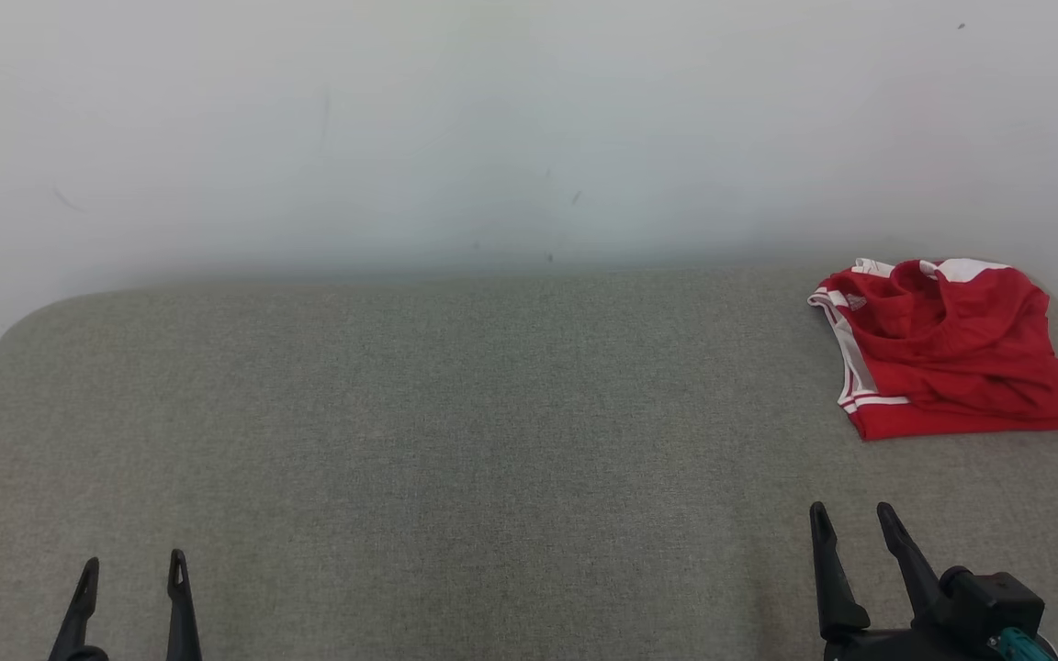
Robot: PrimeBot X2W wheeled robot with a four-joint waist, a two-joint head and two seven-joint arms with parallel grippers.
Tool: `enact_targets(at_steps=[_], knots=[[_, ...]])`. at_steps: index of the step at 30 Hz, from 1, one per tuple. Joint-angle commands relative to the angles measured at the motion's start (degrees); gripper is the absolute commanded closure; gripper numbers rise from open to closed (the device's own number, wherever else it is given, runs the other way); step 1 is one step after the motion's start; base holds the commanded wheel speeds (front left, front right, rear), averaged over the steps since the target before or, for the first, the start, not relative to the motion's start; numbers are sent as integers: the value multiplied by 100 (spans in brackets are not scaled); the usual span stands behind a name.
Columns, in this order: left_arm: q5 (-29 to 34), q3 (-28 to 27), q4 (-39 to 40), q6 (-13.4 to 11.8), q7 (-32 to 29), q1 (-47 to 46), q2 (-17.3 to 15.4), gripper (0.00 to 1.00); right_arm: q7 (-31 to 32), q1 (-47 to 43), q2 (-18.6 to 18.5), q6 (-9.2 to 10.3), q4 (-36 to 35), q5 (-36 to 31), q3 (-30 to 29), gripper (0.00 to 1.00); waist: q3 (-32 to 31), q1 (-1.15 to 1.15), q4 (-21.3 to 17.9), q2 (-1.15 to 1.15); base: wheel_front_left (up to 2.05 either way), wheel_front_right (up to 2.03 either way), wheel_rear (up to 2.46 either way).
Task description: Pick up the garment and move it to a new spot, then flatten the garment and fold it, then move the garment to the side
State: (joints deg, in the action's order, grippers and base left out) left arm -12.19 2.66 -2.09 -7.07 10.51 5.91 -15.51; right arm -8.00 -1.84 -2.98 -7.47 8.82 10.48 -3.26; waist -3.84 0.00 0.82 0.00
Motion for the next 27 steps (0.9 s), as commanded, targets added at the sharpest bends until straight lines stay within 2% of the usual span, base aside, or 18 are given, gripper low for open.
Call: enact_targets(at_steps=[1, 18, 19, 23, 27], knots=[[-3, -8, -2, -21, 25, 15, -24, 0, 10, -69, 21, 0, -18, -2, 6, 0, 1, 0, -1, 0, 0, 0, 0], [-43, 27, 3, -98, 47, 36, -71, 0, 43, -113, 21, 0, -49, 23, 16, 0, 26, 0, 8, 0, 0, 0, 0], [-46, 25, 2, -97, 6, -1, -51, 100, 42, -56, 0, 0, -35, 6, 5, 100, 26, 0, 8, 0, 0, 0, 0], [-53, 65, -156, -98, -5, 28, 36, 100, 49, -108, 3, 0, 125, 6, 2, 100, 28, 0, 9, 0, 0, 0, 0], [-564, -13, -266, 3, -129, -65, 127, 100, 173, -20, 4, 0, 210, 525, -56, 100, 42, 0, 5, 0, 0, 0, 0]])
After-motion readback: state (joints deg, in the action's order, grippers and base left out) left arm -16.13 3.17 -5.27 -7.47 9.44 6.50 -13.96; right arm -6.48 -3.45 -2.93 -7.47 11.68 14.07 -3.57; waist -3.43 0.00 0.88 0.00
